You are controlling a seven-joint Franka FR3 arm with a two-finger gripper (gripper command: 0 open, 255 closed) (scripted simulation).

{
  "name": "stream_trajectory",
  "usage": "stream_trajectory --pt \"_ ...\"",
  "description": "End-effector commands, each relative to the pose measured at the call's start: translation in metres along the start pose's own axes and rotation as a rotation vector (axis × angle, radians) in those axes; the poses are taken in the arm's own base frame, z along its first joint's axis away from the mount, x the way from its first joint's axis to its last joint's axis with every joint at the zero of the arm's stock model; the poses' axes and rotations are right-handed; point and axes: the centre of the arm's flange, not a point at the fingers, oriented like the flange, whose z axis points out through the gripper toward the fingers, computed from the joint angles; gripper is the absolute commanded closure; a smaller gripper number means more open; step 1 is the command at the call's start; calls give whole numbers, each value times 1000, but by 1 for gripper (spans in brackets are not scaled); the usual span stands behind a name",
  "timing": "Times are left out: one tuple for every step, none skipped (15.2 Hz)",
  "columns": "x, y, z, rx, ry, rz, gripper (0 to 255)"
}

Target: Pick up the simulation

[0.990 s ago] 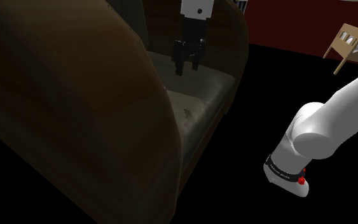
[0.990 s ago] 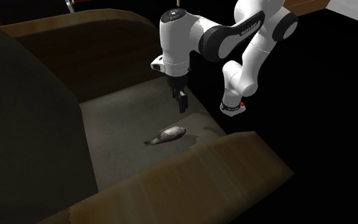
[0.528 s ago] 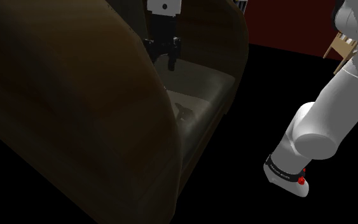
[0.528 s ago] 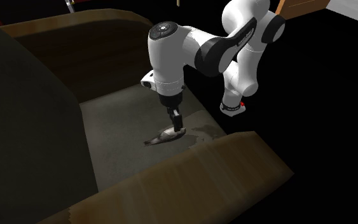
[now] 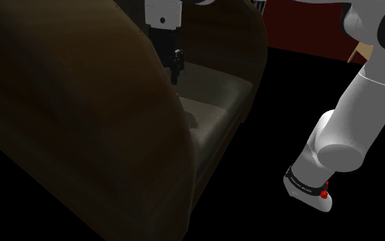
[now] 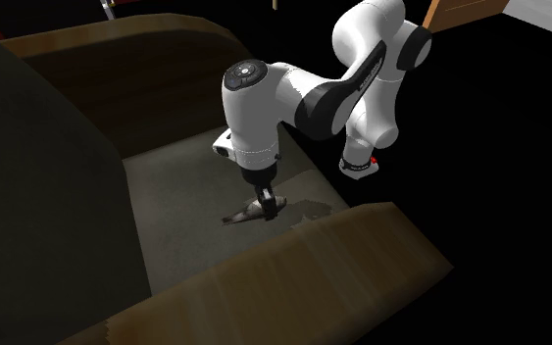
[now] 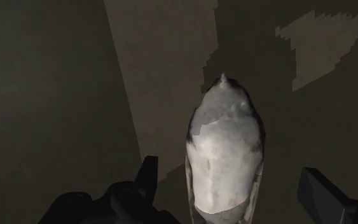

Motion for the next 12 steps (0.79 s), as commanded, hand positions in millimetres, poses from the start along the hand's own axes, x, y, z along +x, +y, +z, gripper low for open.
stream_trajectory --pt "0 1 14 0 0 0 0" --pt "0 1 14 0 0 0 0" --pt "0 1 14 0 0 0 0" --pt "0 1 14 0 0 0 255" --pt "0 0 14 0 0 0 255" --pt "0 0 14 0 0 0 255" --pt "0 0 14 0 0 0 255" --pt "0 0 14 0 0 0 255" --pt "0 0 14 0 0 0 255" --pt "0 0 14 0 0 0 255" --pt "0 0 14 0 0 0 255" --pt "0 0 14 0 0 0 255"
